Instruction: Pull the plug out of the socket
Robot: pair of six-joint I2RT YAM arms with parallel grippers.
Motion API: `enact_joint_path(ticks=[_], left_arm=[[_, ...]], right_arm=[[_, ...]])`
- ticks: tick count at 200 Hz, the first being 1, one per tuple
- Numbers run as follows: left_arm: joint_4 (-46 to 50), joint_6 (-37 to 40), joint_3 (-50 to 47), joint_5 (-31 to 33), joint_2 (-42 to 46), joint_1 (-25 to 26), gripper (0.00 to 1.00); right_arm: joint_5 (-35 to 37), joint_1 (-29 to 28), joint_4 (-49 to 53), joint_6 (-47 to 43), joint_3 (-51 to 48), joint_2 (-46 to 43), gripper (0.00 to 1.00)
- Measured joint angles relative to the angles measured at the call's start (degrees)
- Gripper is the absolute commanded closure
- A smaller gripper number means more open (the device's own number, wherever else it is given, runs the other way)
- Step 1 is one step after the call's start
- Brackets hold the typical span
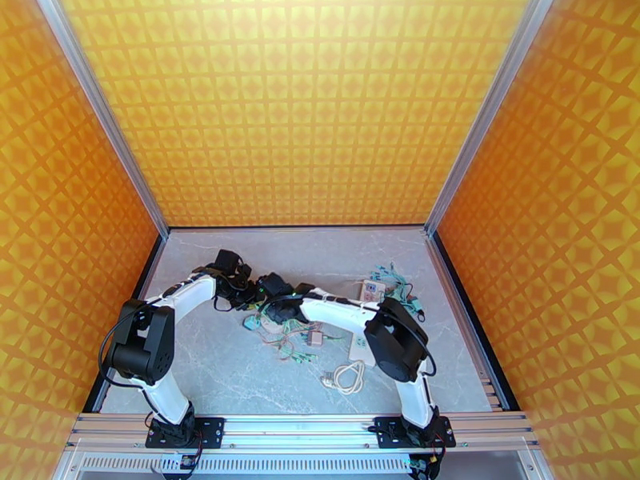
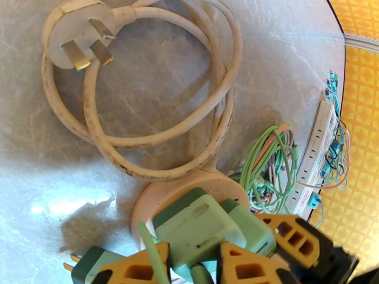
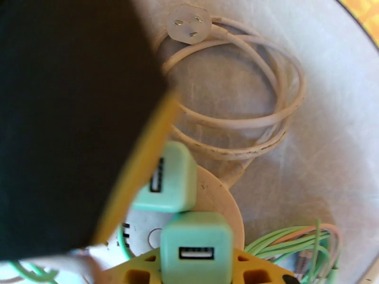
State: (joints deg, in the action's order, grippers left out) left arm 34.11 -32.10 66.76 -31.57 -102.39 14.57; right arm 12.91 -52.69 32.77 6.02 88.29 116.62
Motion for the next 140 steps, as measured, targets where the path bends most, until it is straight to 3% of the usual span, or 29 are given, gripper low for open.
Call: enact_joint_path(ticks=[67, 140], left_arm=[[-0.5, 0.0, 0.0, 0.5, 0.0, 0.2, 0.75], [-3.9, 0.0, 0.0, 2.3, -0.4, 1.7, 0.76]], right_arm=[[-1.4, 0.9, 0.0, 0.8, 0.0, -0.1, 0.91], [-23.1, 11.9, -3.8, 6.4, -3.6, -1.9, 0.91]])
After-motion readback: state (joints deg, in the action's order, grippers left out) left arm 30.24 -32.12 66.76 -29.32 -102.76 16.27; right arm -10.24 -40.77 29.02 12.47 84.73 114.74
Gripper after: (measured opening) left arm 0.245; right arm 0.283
